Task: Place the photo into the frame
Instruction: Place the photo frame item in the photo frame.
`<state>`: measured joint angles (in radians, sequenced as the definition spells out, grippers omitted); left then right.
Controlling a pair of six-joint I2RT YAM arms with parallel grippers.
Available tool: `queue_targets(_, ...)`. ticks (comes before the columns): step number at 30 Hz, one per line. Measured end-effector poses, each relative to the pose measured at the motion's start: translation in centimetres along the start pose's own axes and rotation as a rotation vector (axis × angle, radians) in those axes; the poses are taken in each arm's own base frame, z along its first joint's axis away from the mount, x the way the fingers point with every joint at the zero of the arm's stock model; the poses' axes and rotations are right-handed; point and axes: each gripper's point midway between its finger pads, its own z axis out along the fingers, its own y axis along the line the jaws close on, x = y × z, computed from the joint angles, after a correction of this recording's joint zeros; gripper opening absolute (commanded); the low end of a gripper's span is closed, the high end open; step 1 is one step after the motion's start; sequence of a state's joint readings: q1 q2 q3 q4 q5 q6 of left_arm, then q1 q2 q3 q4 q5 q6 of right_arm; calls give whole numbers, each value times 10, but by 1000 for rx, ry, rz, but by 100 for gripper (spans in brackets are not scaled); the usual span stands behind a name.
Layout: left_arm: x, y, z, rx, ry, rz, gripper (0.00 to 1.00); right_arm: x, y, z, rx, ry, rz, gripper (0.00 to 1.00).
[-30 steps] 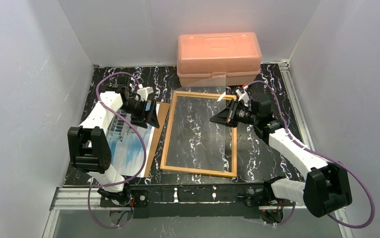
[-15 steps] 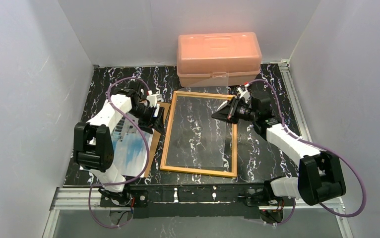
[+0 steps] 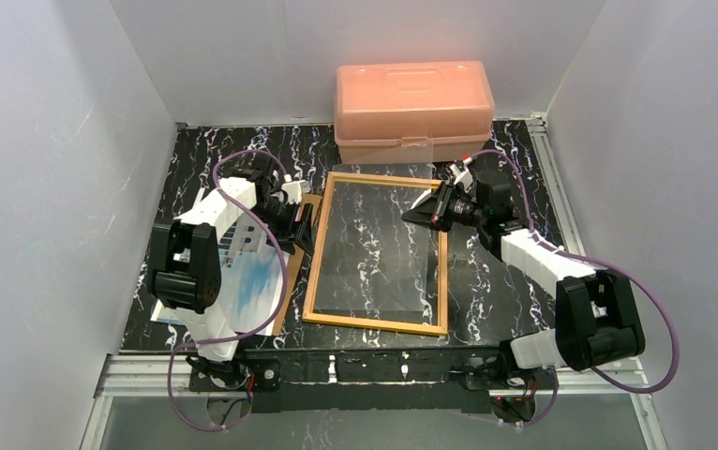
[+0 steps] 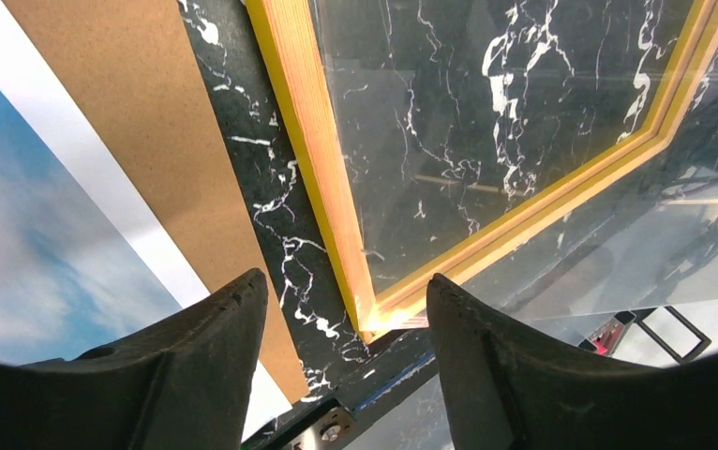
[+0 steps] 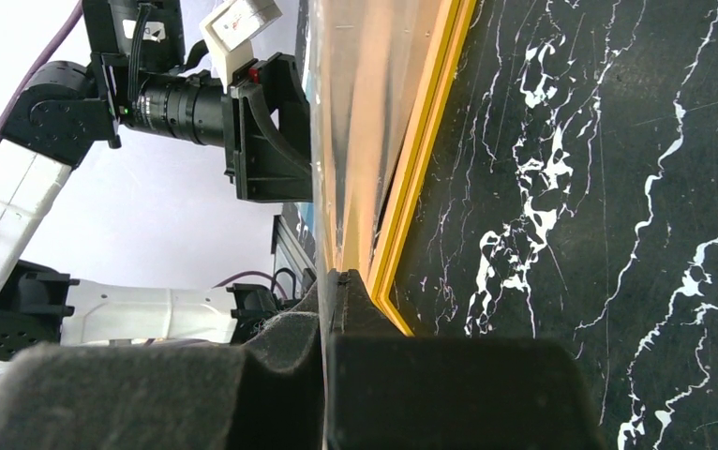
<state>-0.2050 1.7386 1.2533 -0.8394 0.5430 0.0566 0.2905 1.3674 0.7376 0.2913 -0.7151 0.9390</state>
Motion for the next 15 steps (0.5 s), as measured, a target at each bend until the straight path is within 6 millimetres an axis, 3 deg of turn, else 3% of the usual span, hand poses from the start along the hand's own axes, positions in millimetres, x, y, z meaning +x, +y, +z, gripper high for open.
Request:
queue_targets(7,-5,1,9,21,-2,-21,48,-1,-8,3,0,10,8,1)
queue_targets(15,-5,9,25,26,38,-57,52,1,-20,4,7,26,19,1)
